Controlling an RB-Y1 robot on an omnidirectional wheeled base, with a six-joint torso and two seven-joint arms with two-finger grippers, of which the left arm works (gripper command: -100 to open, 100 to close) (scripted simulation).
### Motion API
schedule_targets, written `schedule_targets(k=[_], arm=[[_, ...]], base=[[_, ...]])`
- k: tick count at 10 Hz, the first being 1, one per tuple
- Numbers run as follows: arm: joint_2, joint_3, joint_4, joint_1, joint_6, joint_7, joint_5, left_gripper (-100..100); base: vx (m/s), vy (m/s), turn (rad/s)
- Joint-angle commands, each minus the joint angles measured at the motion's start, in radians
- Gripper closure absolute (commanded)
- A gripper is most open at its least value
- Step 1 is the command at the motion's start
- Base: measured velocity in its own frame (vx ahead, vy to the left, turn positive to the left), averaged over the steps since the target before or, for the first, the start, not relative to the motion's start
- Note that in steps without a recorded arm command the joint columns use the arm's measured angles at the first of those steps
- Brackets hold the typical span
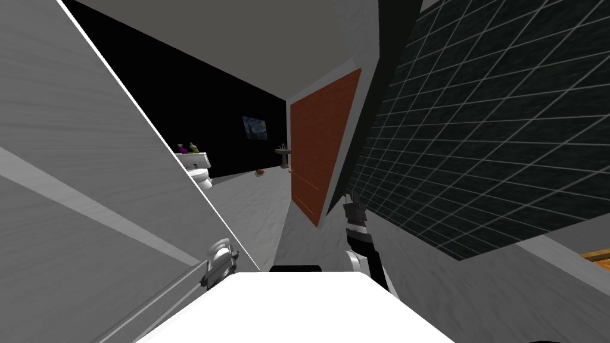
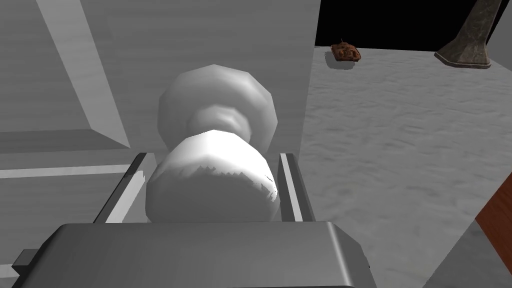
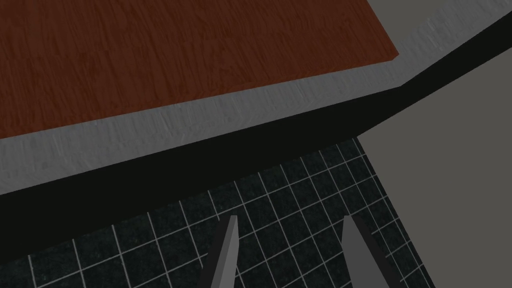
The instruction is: Push the door open
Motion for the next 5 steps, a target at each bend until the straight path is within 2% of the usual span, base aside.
schedule_targets(k=[1, 5], arm=[[-0.001, 0.035, 0.006, -0.003, -0.01, 0.002, 0.007, 100], [-0.013, 0.103, 0.017, -0.013, -0.004, -0.003, 0.027, 100]], base=[[0.093, 0.061, -0.03], [0.1, 0.067, -0.026]])
